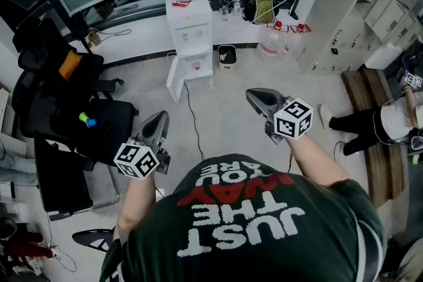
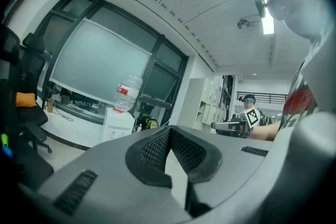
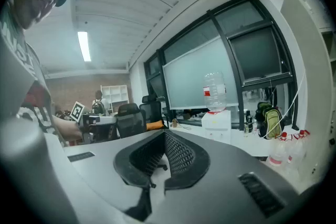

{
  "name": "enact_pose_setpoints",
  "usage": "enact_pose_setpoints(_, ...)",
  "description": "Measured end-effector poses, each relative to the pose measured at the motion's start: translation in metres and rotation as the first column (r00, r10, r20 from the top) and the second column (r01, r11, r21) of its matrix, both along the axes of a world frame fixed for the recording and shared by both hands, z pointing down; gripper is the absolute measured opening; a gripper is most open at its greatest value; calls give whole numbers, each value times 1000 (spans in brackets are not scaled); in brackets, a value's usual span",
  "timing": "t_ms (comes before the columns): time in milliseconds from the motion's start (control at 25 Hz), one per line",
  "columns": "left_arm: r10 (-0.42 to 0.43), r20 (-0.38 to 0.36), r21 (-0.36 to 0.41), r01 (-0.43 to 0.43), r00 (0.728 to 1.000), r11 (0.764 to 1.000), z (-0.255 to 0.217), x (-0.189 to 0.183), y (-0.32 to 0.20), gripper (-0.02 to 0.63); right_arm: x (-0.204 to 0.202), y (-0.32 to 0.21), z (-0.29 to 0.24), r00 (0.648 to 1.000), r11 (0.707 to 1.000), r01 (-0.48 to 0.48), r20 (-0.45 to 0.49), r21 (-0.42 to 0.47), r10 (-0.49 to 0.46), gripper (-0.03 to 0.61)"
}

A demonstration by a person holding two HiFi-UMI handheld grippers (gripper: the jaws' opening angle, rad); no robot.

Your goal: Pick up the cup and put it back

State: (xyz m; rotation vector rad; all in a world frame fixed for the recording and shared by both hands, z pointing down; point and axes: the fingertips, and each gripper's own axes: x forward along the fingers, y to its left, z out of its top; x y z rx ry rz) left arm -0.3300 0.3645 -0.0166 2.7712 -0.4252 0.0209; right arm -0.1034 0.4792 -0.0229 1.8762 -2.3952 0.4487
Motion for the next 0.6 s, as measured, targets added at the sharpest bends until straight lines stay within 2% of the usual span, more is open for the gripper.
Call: enact_pose_setpoints(600, 24, 4, -10, -24, 1000, 1000, -1, 19, 11, -5, 11, 7, 0, 1000, 1000, 1, -16, -4, -1, 32)
